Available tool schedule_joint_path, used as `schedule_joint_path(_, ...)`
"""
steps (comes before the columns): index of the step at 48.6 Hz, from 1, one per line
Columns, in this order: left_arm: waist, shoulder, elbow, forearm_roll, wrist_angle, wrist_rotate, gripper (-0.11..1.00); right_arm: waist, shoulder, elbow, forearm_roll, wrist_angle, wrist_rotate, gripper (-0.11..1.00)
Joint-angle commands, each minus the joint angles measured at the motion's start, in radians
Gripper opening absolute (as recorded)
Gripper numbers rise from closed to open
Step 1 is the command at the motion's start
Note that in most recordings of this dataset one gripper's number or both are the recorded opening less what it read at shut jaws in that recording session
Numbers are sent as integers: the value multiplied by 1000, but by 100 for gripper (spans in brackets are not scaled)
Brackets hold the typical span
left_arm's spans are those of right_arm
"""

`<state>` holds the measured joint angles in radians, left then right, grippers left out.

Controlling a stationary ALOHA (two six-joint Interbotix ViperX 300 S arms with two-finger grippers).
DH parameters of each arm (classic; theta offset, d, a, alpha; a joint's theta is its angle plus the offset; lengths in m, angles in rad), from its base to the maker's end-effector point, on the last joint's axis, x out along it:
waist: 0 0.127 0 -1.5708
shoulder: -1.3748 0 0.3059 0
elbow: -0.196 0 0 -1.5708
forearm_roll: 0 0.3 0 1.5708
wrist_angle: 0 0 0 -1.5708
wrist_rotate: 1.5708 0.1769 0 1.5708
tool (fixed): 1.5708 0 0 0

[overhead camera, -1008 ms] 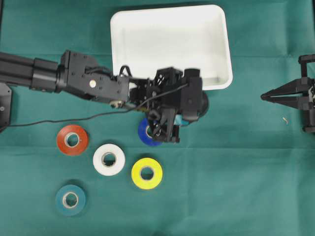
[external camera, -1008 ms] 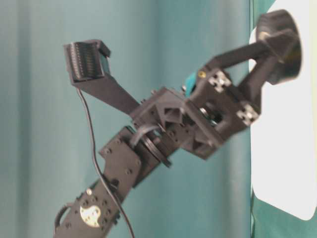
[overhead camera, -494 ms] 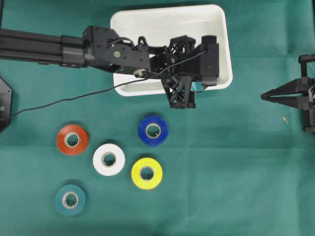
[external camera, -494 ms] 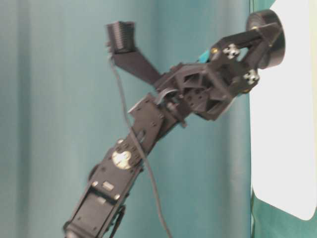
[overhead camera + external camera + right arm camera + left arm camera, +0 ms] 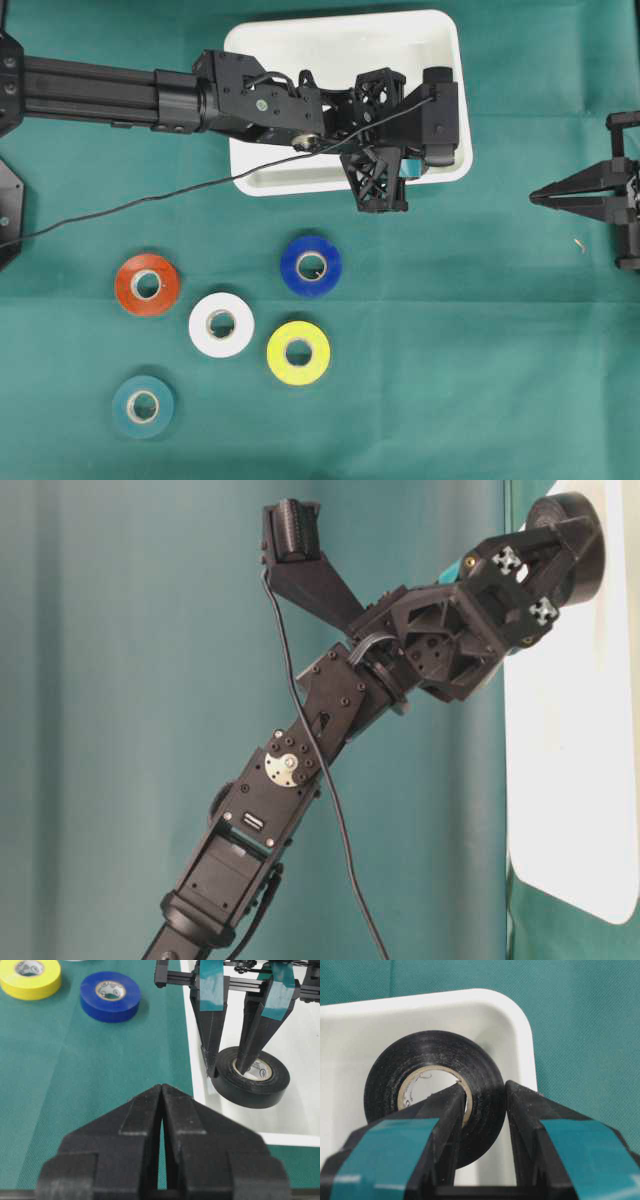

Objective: Put the tape into the white case with the left arm.
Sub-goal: 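Lift the black roll into the white tray and release it, then withdraw the left gripper back to the left side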

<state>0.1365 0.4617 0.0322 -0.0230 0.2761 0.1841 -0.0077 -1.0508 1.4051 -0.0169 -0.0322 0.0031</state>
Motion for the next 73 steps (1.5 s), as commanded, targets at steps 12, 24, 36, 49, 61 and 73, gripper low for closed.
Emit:
schedule_joint_path(12, 3, -54, -9, 2, -2, -5, 92, -2, 5, -11, 0, -11, 2, -9)
schedule_joint_path(24, -2, -94, 26, 2, 5, -6, 96, -2, 5, -11, 0, -11, 2, -9)
schedule_joint_path(36, -20, -163, 97, 2, 5, -11, 96, -2, 5, -11, 0, -11, 2, -9)
schedule_joint_path(49, -43, -287, 201, 0, 5, -12, 96, -2, 5, -11, -2, -9, 2, -9)
schedule_joint_path(61, -61, -428, 350, 0, 3, -12, 96, -2, 3, -9, 0, -9, 2, -9)
schedule_joint_path(73, -64, -541, 474, -3, -3, -31, 96, -2, 2, -9, 0, -11, 2, -9)
